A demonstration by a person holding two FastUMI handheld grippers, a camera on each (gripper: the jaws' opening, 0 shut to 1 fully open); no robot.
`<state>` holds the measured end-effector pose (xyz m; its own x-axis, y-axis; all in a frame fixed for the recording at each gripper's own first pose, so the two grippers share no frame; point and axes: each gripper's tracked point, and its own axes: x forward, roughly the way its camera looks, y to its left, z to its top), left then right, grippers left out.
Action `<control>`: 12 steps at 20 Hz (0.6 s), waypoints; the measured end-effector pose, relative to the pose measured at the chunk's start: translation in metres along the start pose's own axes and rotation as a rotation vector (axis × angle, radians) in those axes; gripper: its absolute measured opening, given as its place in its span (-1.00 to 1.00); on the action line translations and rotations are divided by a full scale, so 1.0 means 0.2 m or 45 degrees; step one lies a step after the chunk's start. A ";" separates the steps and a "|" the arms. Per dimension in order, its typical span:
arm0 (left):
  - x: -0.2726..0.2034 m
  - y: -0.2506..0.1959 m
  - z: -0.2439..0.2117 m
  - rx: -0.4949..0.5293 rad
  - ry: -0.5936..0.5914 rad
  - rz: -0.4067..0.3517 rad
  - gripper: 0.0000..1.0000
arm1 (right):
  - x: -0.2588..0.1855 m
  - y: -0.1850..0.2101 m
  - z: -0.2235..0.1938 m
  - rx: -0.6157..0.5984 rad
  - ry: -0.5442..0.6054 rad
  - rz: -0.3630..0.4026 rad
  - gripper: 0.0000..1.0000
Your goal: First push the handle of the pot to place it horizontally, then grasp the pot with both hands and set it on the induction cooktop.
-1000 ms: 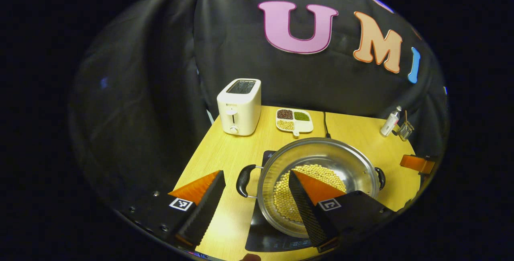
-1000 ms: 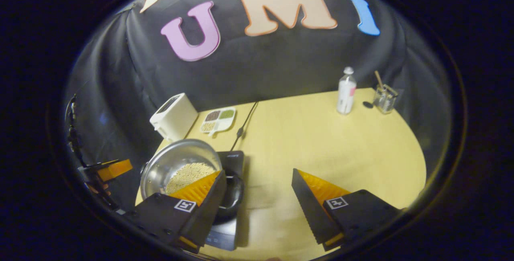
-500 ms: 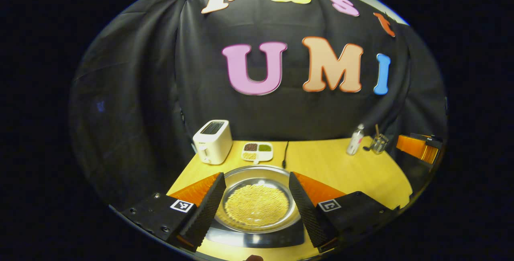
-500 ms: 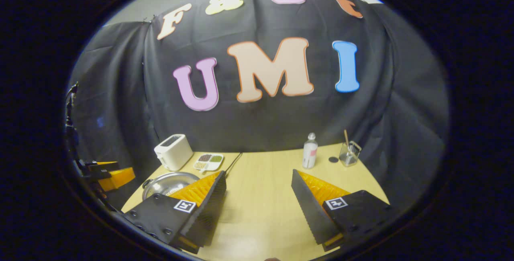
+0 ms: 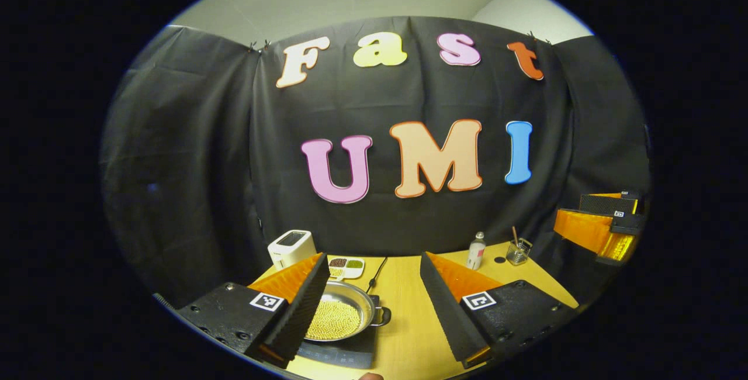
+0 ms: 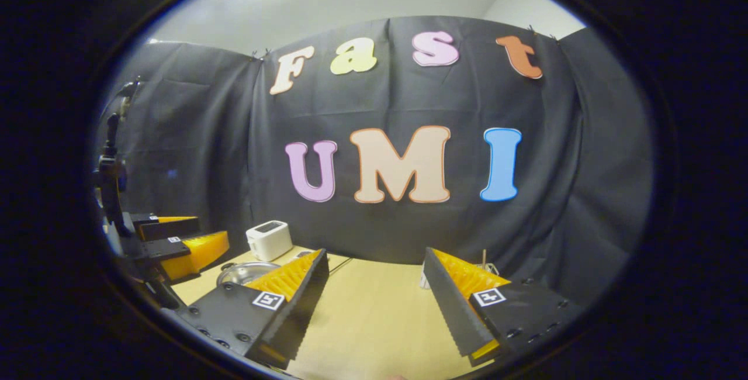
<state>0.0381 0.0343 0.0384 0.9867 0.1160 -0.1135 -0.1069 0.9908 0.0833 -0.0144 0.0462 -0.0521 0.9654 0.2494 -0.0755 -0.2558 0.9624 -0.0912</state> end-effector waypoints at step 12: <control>-0.16 -0.40 -0.06 -0.045 0.002 0.004 0.91 | -0.36 -0.52 0.04 -0.008 -0.047 -0.121 0.87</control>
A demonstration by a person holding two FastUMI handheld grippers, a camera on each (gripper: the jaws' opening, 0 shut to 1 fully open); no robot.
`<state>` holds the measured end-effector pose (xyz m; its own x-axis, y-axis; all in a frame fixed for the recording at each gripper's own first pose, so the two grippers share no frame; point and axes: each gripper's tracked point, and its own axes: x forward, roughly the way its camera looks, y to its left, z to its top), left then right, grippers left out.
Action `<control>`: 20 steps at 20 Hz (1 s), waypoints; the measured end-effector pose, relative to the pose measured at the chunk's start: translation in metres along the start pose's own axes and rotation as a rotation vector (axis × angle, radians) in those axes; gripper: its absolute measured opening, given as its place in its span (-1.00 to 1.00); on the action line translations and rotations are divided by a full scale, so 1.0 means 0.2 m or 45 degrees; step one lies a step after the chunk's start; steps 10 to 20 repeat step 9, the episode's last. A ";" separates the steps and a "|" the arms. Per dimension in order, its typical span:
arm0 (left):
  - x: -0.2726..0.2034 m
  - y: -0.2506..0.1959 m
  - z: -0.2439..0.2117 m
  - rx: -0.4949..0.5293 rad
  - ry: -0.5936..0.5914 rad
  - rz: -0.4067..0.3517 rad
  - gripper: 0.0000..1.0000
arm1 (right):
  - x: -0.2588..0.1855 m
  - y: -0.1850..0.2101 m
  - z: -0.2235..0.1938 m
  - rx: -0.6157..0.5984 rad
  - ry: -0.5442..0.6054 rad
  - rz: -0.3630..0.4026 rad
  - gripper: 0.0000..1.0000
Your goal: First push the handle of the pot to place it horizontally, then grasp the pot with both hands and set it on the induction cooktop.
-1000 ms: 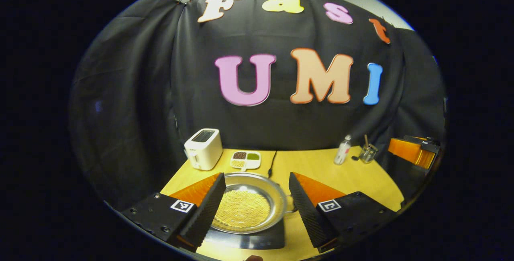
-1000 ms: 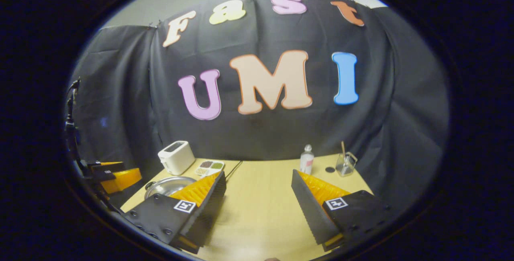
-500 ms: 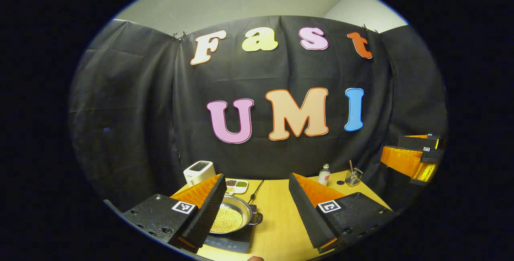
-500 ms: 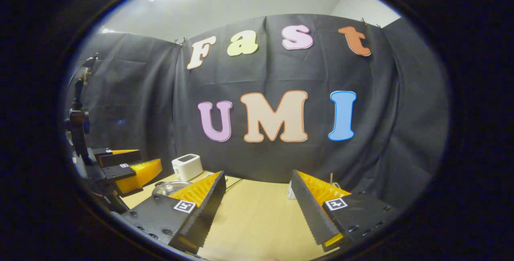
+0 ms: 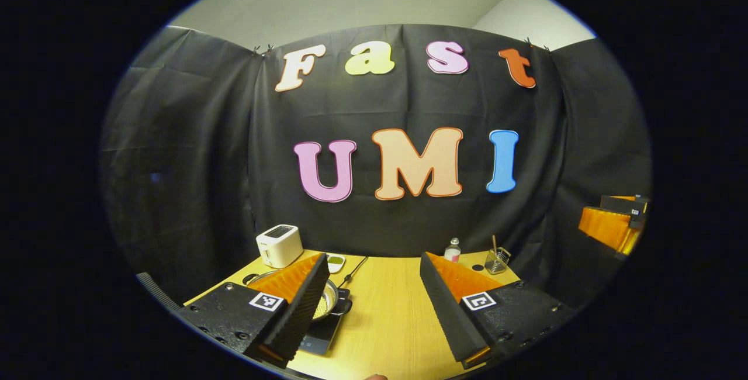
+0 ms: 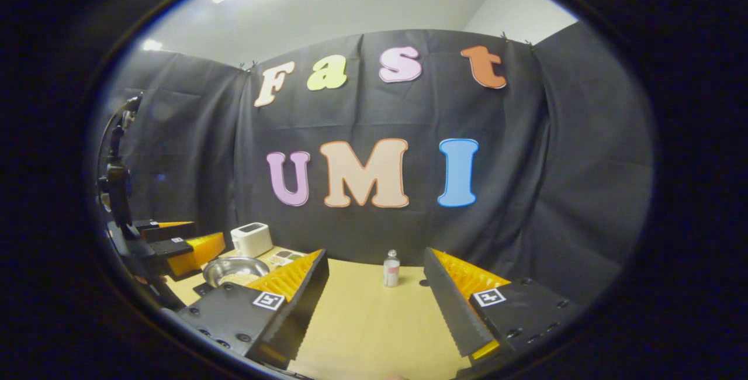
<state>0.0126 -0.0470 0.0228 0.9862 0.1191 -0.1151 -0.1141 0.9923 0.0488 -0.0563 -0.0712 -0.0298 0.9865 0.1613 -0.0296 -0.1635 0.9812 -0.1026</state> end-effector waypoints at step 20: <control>0.10 -0.29 0.03 0.047 -0.009 -0.126 0.90 | 0.01 -0.21 0.05 0.034 -0.020 -0.096 0.89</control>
